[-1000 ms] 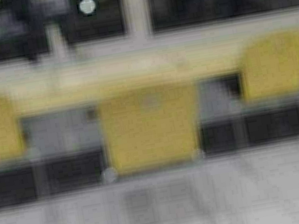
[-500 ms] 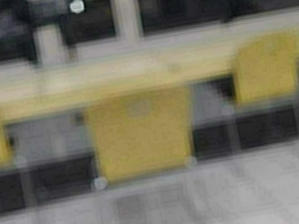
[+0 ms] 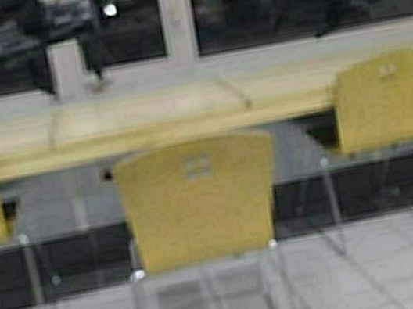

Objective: Push the chairs under the table

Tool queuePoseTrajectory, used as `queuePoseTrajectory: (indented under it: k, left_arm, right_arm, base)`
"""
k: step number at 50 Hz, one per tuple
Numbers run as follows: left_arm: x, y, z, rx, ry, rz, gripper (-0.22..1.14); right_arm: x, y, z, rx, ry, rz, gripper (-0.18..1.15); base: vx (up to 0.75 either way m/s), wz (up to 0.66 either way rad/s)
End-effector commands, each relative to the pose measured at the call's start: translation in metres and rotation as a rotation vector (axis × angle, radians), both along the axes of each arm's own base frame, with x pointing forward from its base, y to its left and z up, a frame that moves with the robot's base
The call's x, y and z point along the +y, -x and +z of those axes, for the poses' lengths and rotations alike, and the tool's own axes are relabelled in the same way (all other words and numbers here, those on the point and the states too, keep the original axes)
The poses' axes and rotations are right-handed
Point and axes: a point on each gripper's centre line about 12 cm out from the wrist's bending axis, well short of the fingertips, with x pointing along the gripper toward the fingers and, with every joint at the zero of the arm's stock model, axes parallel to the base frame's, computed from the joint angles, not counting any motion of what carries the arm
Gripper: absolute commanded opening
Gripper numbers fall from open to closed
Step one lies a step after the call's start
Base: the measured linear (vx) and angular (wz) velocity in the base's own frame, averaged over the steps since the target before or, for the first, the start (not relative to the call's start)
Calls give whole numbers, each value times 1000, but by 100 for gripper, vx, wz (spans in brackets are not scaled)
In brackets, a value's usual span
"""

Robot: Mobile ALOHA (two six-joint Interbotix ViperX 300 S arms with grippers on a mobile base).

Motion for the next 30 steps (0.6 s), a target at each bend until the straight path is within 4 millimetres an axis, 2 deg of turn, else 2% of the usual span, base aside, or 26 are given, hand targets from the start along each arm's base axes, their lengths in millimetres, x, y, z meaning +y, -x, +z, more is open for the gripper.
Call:
queuePoseTrajectory:
  k: [1, 30]
  left_arm:
    - [-1, -3, 10, -29, 4, -5, 101]
    - [-3, 4, 7, -5, 11, -2, 101]
  right_arm:
    - [1, -4, 14, -34, -18, -5, 95]
    - [-3, -3, 6, -2, -20, -19, 95]
  base:
    - [28, 7]
    - [32, 0]
